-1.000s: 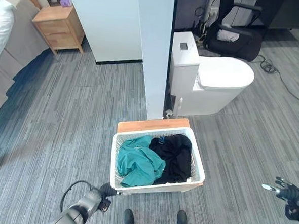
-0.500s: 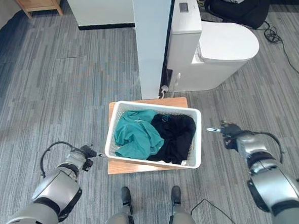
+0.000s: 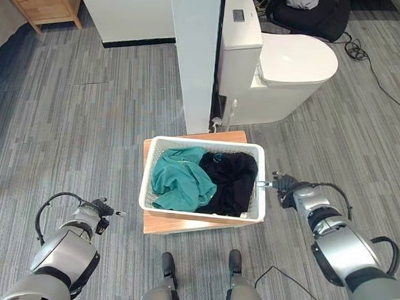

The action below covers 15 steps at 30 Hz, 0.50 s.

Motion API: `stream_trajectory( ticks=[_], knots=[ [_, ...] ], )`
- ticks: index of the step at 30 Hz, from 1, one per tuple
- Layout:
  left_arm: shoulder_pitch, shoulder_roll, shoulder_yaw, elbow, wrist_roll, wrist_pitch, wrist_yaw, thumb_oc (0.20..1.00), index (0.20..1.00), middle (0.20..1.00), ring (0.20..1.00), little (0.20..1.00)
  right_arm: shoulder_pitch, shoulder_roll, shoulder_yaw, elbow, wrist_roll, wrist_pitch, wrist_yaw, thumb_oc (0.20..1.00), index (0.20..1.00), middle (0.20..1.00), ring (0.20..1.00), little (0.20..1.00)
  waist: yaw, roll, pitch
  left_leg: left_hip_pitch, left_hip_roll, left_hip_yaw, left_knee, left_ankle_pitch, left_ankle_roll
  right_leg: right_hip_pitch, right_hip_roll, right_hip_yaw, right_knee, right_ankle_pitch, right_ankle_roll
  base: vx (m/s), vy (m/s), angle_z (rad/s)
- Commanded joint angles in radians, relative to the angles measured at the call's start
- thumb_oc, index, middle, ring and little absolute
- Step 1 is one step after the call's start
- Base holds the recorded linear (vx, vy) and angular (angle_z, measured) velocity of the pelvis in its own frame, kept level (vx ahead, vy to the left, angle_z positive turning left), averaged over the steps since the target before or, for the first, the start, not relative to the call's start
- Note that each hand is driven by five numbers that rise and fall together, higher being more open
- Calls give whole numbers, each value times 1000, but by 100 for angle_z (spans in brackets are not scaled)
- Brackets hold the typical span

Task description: Grab the laundry basket,head to the washer,open it,put in the laundry and shut it.

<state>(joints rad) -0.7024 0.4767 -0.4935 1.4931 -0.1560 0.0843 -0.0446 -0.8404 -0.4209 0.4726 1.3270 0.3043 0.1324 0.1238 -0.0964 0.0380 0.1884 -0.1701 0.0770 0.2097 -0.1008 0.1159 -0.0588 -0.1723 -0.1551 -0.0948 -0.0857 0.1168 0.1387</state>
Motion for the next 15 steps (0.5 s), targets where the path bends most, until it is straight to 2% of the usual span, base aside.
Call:
stream_trajectory(
  ticks=[1,7,10,15],
  knots=[
    [-95,40,-21,85,-29,-23,29,1000,1000,1000,1000,1000,-65,10,31,14,36,-15,-3,1000,1000,1000,1000,1000,-5,1,-2,33,22,-31,14,-33,-34,-9,-33,29,-2,52,53,20,56,-18],
    [-177,42,-27,39,-105,-39,38,1000,1000,1000,1000,1000,-5,6,2,-55,44,-18,-24,1000,1000,1000,1000,1000,-22,9,-2,44,15,-13,14,-40,-27,-9,-38,44,-2,57,62,-3,41,-5],
    [-203,52,-24,2,-122,-46,48,1000,1000,1000,1000,1000,59,-15,-32,-207,28,-32,-65,1000,1000,1000,1000,1000,-29,17,2,45,10,-3,14,-43,-25,-16,-41,53,-2,61,69,-6,43,-10],
    [-260,48,-45,-18,-114,-49,56,1000,1000,1000,1000,1000,159,-56,-69,-394,0,-33,-79,1000,1000,1000,1000,1000,-33,28,1,45,2,0,14,-44,-21,-14,-52,47,-2,60,73,5,21,-10]
  ],
)
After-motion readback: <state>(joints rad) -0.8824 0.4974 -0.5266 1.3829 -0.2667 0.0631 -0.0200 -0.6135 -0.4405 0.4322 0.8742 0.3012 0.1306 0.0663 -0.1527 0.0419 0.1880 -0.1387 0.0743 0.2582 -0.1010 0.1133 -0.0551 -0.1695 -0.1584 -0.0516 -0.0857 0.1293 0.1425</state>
